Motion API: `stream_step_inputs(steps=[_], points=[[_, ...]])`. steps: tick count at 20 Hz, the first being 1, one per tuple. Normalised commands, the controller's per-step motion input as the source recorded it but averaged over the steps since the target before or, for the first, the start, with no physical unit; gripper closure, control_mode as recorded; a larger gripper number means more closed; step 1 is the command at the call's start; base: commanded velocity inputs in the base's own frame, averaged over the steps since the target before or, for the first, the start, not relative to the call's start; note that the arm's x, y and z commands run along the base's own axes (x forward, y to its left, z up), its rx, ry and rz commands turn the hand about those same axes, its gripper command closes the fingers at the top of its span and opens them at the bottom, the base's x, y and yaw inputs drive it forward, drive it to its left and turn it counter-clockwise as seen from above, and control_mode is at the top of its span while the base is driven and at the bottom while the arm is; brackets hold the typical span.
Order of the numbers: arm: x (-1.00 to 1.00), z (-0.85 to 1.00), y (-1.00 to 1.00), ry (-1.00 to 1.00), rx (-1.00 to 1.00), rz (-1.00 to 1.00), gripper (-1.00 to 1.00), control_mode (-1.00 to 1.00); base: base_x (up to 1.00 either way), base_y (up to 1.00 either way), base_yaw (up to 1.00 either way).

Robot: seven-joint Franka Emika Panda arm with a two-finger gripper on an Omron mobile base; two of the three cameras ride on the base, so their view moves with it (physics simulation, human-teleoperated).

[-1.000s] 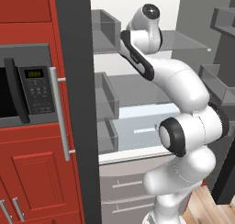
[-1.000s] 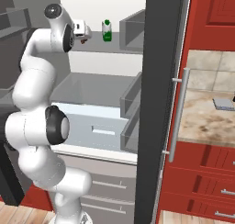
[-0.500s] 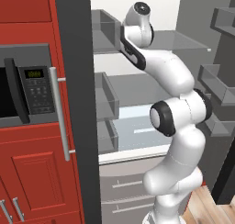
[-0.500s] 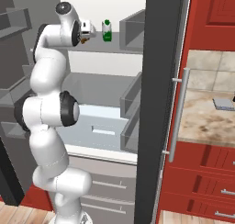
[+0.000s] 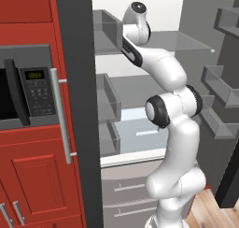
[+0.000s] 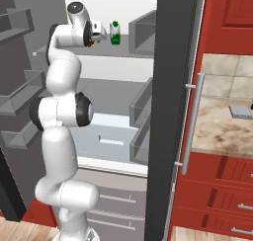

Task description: Take the chicken drumstick from the fridge and place it on the digital scale on the counter by the fridge. Wait a few seconds for a reading, then move it to the plate on the dining counter.

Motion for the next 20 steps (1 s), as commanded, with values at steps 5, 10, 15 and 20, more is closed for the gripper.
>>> stream_step_inputs(steps=[5,10,15,20], points=[[0.17,-0.31,0.14,0.0,0.0,0.0,-1.0,-1.0,0.0,0.0,0.0],[0.24,-0.42,0.12,0.0,0.0,0.0,1.0,-1.0,0.0,0.0,0.0],[0.43,-0.41,0.02,0.0,0.0,0.0,1.0,-1.0,0.0,0.0,0.0],[0.08,-0.35,0.0,0.0,0.0,0.0,1.0,-1.0,0.0,0.0,0.0]])
